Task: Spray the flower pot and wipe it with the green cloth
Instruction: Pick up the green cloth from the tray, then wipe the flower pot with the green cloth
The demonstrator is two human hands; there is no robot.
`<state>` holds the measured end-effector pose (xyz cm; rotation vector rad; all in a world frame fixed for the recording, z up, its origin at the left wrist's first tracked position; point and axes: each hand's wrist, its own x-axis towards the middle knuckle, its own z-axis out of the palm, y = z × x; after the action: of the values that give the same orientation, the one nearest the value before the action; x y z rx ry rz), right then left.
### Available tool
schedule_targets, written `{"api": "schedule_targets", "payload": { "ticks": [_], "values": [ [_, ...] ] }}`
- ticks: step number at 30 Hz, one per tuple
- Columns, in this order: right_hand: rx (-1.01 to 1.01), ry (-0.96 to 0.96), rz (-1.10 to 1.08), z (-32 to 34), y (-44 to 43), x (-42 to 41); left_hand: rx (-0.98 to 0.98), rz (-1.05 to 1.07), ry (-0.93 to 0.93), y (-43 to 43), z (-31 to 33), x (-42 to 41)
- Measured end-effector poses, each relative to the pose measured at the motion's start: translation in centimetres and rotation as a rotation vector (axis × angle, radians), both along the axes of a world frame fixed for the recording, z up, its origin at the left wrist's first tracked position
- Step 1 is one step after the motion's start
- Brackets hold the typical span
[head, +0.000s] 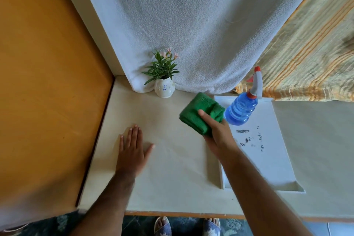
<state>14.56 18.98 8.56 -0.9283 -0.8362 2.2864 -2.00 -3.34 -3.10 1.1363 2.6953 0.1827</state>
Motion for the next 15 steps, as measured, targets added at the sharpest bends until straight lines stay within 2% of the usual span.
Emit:
{"api": "schedule_targets", "payload": {
  "ticks": [2,3,5,7,9,11,13,15],
  "values": [
    [0.032,-0.088,0.006,-0.6,-0.1,-2.5,-0.006,-0.006,-0.001,-0.1,-0.3,-0.1],
    [0.138,-0.205,-0.003,-1.0,-0.1,-3.6,-0.009,-0.010,0.002,-0.1,-0.4,-0.1],
    [0.501,-0.523,0.009,-1.6,-0.1,-5.8,-0.015,-0.012,0.011,-0.2,-0.7,-0.1],
    [0.954,-0.731,0.079,-2.0,-0.3,-7.5,-0.009,-0.009,0.022,-0.2,-0.7,-0.2],
    [1.326,-0.770,0.131,-2.3,-0.6,-8.8,0.005,-0.012,0.039,-0.3,-0.7,-0.2],
    [1.577,-0.755,0.171,-2.5,-0.8,-9.8,0.006,-0.018,0.052,-0.3,-0.8,-0.2],
    [1.729,-0.717,0.152,-2.8,-0.8,-10.7,0.003,-0.019,0.062,-0.4,-1.0,-0.2],
    [1.788,-0.722,0.110,-3.4,-0.4,-11.6,-0.007,-0.014,0.065,-0.4,-1.2,-0.2]
  ]
}}
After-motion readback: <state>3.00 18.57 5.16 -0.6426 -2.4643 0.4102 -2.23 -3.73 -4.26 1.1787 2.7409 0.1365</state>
